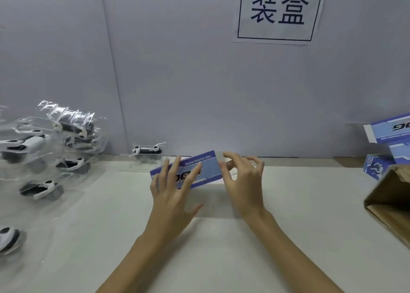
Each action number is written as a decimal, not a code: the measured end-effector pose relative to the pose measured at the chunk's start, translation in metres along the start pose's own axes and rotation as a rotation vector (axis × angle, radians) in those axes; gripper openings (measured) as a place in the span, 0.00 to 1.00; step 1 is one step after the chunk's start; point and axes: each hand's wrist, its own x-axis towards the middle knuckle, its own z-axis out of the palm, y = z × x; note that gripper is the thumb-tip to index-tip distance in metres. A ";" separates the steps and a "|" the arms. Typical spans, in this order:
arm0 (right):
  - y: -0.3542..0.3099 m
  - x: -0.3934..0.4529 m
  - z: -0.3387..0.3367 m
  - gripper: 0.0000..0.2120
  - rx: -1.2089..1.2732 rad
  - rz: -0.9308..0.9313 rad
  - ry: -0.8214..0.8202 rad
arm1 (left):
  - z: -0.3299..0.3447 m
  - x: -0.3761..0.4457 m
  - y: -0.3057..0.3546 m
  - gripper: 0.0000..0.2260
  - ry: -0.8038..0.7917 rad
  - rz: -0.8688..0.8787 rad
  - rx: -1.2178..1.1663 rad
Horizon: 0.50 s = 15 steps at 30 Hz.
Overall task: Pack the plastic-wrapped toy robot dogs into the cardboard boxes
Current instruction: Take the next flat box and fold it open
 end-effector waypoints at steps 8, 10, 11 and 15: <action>-0.010 0.004 -0.040 0.26 0.178 -0.019 0.143 | -0.001 0.049 0.016 0.39 0.199 0.054 -0.157; -0.002 0.015 -0.054 0.33 0.359 0.057 0.093 | -0.003 0.050 0.010 0.38 0.186 -0.042 -0.464; 0.000 0.017 -0.058 0.35 0.459 0.101 0.030 | -0.005 0.048 0.010 0.38 0.179 -0.108 -0.634; -0.005 0.016 -0.054 0.38 0.603 0.188 -0.260 | -0.013 0.042 0.023 0.38 0.121 -0.368 -1.126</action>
